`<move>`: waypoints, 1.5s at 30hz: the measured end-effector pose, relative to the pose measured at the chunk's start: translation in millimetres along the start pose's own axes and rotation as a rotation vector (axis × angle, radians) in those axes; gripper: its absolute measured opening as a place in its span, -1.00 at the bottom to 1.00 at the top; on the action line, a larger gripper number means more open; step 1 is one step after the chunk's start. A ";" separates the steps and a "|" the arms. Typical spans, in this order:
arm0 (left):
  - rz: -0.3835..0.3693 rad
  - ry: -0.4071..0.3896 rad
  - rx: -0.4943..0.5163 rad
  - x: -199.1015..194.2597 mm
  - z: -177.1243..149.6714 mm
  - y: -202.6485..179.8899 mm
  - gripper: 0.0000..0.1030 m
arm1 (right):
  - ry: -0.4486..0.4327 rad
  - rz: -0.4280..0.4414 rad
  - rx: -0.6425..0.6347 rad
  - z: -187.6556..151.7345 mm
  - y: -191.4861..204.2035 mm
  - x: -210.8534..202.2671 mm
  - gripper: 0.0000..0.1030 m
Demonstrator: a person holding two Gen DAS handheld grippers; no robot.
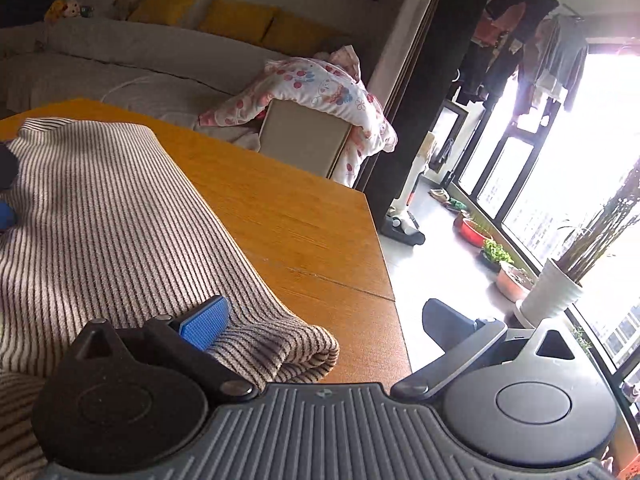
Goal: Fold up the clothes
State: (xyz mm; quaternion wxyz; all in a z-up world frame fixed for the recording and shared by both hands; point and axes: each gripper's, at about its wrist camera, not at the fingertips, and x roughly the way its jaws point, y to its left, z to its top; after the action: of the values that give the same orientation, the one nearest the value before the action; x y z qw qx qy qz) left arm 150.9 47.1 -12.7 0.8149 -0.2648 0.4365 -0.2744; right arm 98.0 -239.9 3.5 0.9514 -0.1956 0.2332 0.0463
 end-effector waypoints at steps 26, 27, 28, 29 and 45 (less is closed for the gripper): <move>0.462 -0.068 0.629 -58.3 -99.2 -50.0 0.66 | -0.079 0.225 -0.132 -7.5 56.0 -65.9 1.00; 0.461 -0.065 0.630 -59.5 -100.5 -49.6 0.66 | -0.067 0.231 -0.120 -6.5 54.4 -65.5 1.00; 0.460 -0.063 0.632 -60.4 -101.5 -49.4 0.66 | -0.058 0.241 -0.114 -6.4 51.8 -66.2 1.00; 0.460 -0.060 0.635 -61.4 -102.5 -49.2 0.66 | -0.059 0.251 -0.123 -6.2 49.5 -68.0 1.00; 0.181 -0.183 0.418 -83.0 -40.5 -49.3 0.72 | -0.022 0.450 0.088 -9.5 27.8 -52.2 1.00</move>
State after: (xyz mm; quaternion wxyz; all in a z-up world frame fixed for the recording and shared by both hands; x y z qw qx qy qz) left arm 66.7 60.6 48.0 0.9093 -0.0739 0.3167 -0.2596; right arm 42.7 -217.9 10.1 0.9272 -0.0964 0.2623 0.2495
